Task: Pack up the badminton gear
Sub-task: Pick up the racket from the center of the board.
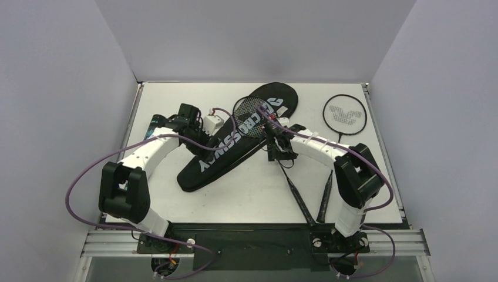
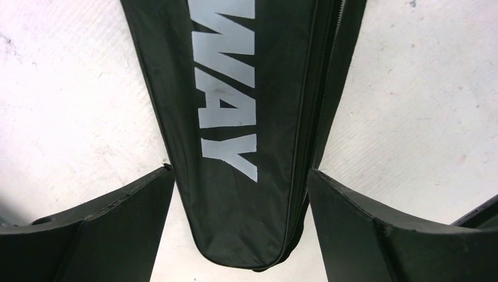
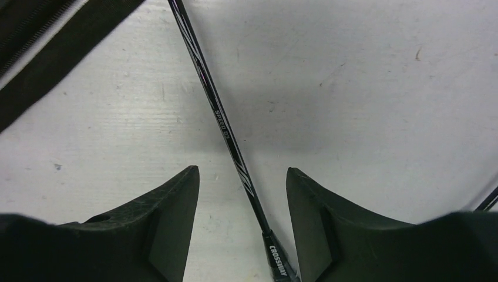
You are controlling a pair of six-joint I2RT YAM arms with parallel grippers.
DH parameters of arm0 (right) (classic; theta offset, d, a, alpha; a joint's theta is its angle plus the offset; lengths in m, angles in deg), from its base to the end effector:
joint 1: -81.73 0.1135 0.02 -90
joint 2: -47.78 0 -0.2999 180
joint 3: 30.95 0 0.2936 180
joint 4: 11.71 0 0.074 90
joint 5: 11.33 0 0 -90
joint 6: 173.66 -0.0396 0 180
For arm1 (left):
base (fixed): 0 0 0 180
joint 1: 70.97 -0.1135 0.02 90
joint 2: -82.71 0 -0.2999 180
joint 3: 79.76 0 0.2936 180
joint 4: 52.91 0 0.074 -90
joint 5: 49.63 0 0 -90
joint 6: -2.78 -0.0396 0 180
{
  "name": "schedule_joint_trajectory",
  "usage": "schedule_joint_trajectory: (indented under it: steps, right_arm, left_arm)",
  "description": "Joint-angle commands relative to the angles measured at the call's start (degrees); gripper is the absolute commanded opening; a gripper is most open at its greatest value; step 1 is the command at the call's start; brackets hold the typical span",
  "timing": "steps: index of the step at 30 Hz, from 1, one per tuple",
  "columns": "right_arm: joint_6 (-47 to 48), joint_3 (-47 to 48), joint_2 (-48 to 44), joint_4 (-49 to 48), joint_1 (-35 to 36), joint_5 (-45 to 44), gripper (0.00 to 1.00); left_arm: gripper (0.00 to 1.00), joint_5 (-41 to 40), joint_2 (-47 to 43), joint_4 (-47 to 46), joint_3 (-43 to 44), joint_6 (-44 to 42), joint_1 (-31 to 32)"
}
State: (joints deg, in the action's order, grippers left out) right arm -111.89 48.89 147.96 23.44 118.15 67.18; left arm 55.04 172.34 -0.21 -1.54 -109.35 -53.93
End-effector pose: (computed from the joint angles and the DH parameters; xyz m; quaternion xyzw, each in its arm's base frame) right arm 0.3364 0.2384 0.2137 -0.0382 0.9499 0.0770 0.3005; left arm 0.3364 -0.1136 0.2543 0.3510 0.9011 -0.1144 0.2275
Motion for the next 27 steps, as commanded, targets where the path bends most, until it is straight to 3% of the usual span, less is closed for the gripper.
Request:
schedule_joint_trajectory:
  steps: [1, 4, 6, 11, 16, 21, 27]
  right_arm:
    - [2.43, -0.02, 2.14, -0.99, -0.3, 2.42, 0.49]
    - [1.88, -0.85, 3.77, -1.89, -0.27, 2.86, 0.45]
    - [1.41, -1.54, 4.62, -2.62, -0.3, 3.4, 0.41]
    - [0.55, -2.8, 5.41, -3.5, -0.49, 3.37, 0.23]
    - [0.33, -3.63, 5.26, -3.84, -1.0, 3.95, 0.16]
    - [-0.23, -5.5, 3.22, -4.44, -1.71, 4.78, 0.0]
    - [-2.66, -9.79, -9.39, -5.4, -2.13, 2.76, 0.0]
  left_arm:
    - [0.95, -2.42, -0.93, -1.3, -0.8, 1.72, -1.99]
    - [0.95, -0.63, 4.38, 2.35, 1.59, 1.0, -3.09]
    - [1.0, -0.76, 3.73, 0.84, 0.9, 1.16, -2.77]
    - [1.0, -2.47, 3.04, -1.91, 0.9, 1.52, 0.23]
    - [1.0, -1.99, 6.13, -2.54, 1.78, 0.68, 2.74]
    - [0.92, -1.72, 9.14, -4.31, 2.89, -0.52, 5.32]
    - [0.89, -3.5, 10.65, -8.52, 3.31, -2.13, 7.45]
